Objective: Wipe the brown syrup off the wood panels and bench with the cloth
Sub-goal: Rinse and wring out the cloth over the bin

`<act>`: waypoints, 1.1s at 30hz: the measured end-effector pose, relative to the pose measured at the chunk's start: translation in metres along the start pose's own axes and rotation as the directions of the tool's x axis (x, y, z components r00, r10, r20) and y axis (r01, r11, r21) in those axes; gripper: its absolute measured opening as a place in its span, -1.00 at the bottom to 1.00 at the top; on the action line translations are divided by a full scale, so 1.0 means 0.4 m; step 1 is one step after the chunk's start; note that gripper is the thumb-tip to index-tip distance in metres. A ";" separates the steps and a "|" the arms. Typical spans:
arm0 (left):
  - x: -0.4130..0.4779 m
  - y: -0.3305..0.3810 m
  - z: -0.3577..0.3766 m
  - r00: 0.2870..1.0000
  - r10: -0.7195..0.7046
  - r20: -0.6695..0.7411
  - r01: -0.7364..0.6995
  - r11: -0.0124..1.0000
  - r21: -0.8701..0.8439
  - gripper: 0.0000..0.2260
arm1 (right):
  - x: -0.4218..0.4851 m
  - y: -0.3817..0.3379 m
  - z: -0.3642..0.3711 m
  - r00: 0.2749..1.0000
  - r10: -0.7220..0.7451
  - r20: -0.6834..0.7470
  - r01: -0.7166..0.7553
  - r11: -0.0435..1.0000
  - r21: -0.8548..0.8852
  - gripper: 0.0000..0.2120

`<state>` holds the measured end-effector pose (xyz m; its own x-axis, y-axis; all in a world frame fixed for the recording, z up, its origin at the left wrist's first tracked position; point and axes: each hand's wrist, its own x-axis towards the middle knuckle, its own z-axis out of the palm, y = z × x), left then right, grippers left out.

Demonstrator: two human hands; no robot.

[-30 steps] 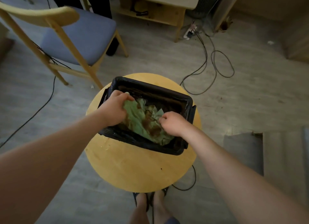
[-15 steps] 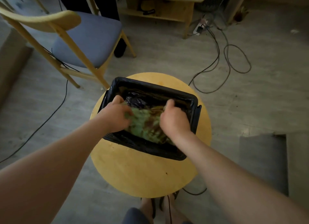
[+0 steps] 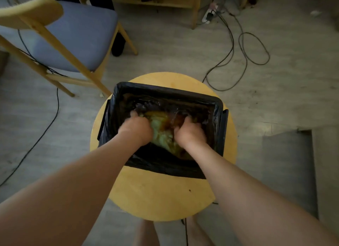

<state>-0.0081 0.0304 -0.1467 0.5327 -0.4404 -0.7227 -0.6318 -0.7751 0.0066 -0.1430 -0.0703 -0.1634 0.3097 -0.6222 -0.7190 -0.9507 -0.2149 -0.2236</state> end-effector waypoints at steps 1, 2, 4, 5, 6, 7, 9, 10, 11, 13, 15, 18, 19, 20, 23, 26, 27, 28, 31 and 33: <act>0.015 0.003 0.004 0.999 -0.031 0.031 0.035 0.990 -0.137 -0.62 | 0.006 -0.003 -0.002 0.999 0.054 0.001 -0.054 0.996 0.073 -0.49; 0.023 0.007 0.001 0.995 -0.067 0.075 0.085 0.958 -0.273 -0.63 | 0.011 -0.007 -0.001 0.996 0.094 0.009 -0.094 0.982 0.163 -0.55; 0.028 0.016 -0.003 0.974 -0.069 0.217 0.181 0.813 -0.553 -0.55 | 0.012 -0.023 0.010 0.991 0.120 0.063 -0.135 0.912 0.387 -0.68; 0.030 0.022 -0.002 0.955 -0.061 0.289 0.257 0.655 -0.711 -0.52 | 0.006 -0.032 0.019 0.991 0.108 0.083 -0.135 0.862 0.488 -0.69; 0.028 0.028 0.000 0.932 -0.040 0.360 0.333 0.488 -0.807 -0.54 | -0.001 -0.041 0.034 0.994 0.077 0.081 -0.109 0.815 0.569 -0.68; 0.030 0.031 -0.003 0.914 -0.003 0.406 0.377 0.378 -0.845 -0.57 | -0.011 -0.054 0.046 0.998 0.033 0.046 -0.055 0.776 0.628 -0.68; 0.034 0.035 -0.003 0.896 0.024 0.443 0.423 0.254 -0.870 -0.56 | -0.044 -0.082 0.057 0.995 -0.075 -0.067 0.100 0.739 0.666 -0.70; 0.037 0.035 -0.005 0.893 0.040 0.449 0.428 0.238 -0.872 -0.55 | -0.063 -0.093 0.058 0.985 -0.121 -0.122 0.172 0.725 0.667 -0.69; 0.046 0.032 -0.007 0.891 0.049 0.451 0.430 0.224 -0.875 -0.55 | -0.083 -0.105 0.059 0.971 -0.159 -0.176 0.237 0.708 0.665 -0.67; 0.051 0.038 -0.017 0.910 0.062 0.411 0.392 0.196 -0.899 -0.59 | -0.118 -0.120 0.058 0.935 -0.230 -0.269 0.352 0.670 0.653 -0.62; 0.053 0.040 -0.017 0.918 0.113 0.380 0.359 0.172 -0.917 -0.66 | -0.125 -0.131 0.064 0.900 -0.276 -0.339 0.431 0.687 0.585 -0.59; 0.048 0.037 -0.001 0.914 0.182 0.363 0.338 0.154 -0.929 -0.69 | -0.090 -0.139 0.095 0.860 -0.270 -0.433 0.453 0.795 0.403 -0.58; 0.047 0.033 0.001 0.911 0.204 0.359 0.334 0.149 -0.931 -0.67 | -0.074 -0.140 0.103 0.847 -0.252 -0.469 0.444 0.821 0.361 -0.58; 0.046 0.030 0.001 0.909 0.222 0.353 0.328 0.143 -0.934 -0.68 | -0.057 -0.137 0.105 0.834 -0.230 -0.501 0.431 0.838 0.334 -0.58; 0.054 0.020 0.020 0.927 0.233 0.295 0.263 0.159 -0.952 -0.68 | 0.000 -0.114 0.100 0.855 -0.148 -0.498 0.332 0.893 0.304 -0.59; 0.056 0.020 0.043 0.939 0.225 0.259 0.224 0.170 -0.960 -0.69 | 0.037 -0.078 0.099 0.889 0.040 -0.457 0.135 0.930 0.343 -0.60; 0.056 0.023 0.047 0.946 0.205 0.249 0.216 0.170 -0.961 -0.70 | 0.041 -0.068 0.105 0.898 0.135 -0.420 0.041 0.923 0.383 -0.58; 0.061 0.028 0.050 0.954 0.175 0.242 0.213 0.169 -0.962 -0.70 | 0.044 -0.066 0.109 0.911 0.225 -0.345 -0.070 0.910 0.408 -0.55; 0.069 0.036 0.064 0.965 0.109 0.241 0.223 0.151 -0.963 -0.71 | 0.045 -0.086 0.118 0.960 0.272 -0.062 -0.219 0.873 0.436 -0.50; 0.070 0.041 0.080 0.948 0.128 0.290 0.278 0.107 -0.955 -0.64 | 0.034 -0.104 0.123 0.985 0.171 0.003 -0.146 0.833 0.533 -0.55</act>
<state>-0.0217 0.0197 -0.1889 0.2608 -0.3852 -0.8852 0.6179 -0.6379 0.4596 -0.1000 -0.0329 -0.1964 0.1425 -0.6475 -0.7486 -0.8458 0.3132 -0.4319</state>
